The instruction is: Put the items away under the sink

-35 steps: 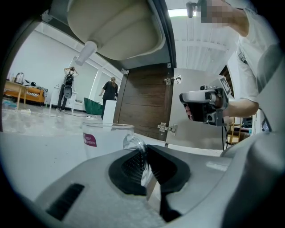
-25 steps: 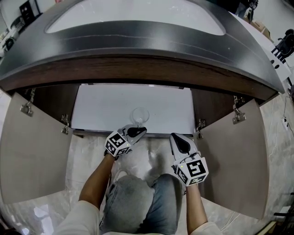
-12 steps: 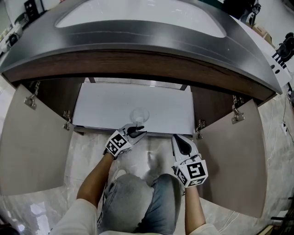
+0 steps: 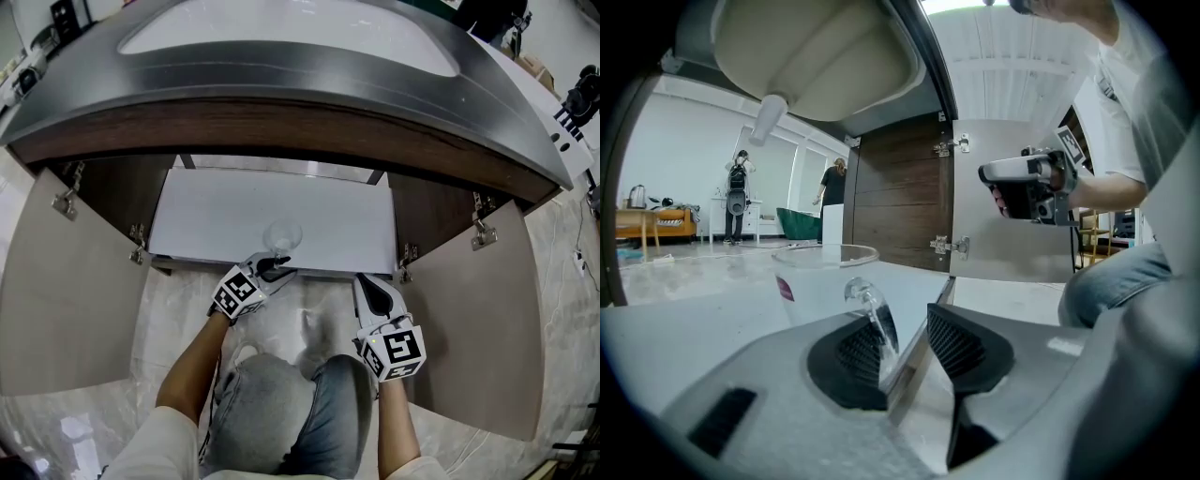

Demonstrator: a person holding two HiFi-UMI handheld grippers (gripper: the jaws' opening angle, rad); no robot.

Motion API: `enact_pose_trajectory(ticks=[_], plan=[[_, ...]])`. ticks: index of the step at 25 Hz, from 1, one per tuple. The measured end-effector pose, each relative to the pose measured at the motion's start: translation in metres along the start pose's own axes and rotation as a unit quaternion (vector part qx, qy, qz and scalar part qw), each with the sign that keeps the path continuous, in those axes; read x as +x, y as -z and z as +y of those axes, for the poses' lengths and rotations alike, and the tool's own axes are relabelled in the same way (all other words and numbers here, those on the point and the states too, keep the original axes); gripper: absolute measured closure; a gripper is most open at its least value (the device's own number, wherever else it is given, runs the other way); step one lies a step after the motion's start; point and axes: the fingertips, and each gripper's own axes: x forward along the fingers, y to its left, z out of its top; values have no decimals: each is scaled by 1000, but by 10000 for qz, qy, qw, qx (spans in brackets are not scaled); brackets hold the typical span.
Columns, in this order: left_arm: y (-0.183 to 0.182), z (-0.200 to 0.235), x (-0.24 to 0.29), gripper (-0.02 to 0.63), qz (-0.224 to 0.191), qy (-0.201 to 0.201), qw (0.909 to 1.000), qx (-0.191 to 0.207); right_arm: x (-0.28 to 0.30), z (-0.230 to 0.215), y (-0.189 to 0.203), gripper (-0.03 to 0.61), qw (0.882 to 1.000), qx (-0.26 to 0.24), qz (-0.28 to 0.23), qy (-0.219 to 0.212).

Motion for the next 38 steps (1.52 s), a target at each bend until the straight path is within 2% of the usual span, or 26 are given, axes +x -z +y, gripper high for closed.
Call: enact_pose_trajectory(ticks=[6, 15, 21, 24, 27, 32, 38], plan=[[5, 2, -3, 482, 79, 68, 9999, 90, 2, 2, 5, 572, 10000, 20, 42, -41], [6, 17, -22, 471, -115, -22, 9996, -275, 7, 5, 8, 572, 9999, 50, 71, -97], [-10, 15, -36, 471, -222, -13, 9996, -179, 10, 9, 2, 572, 9998, 24, 41, -183], [-24, 16, -50, 508, -345, -106, 9992, -185, 13, 14, -4, 572, 9996, -17, 20, -271], [-39, 17, -65, 548, -390, -340, 9986, -109, 14, 20, -13, 572, 9993, -45, -29, -377], [-68, 23, -92, 607, -464, -1004, 9939, 11, 13, 30, -37, 572, 9977, -137, -130, -647], [-123, 11, -123, 607, -925, -1294, 9872, -66, 11, 38, -71, 572, 9962, -90, -247, -831]])
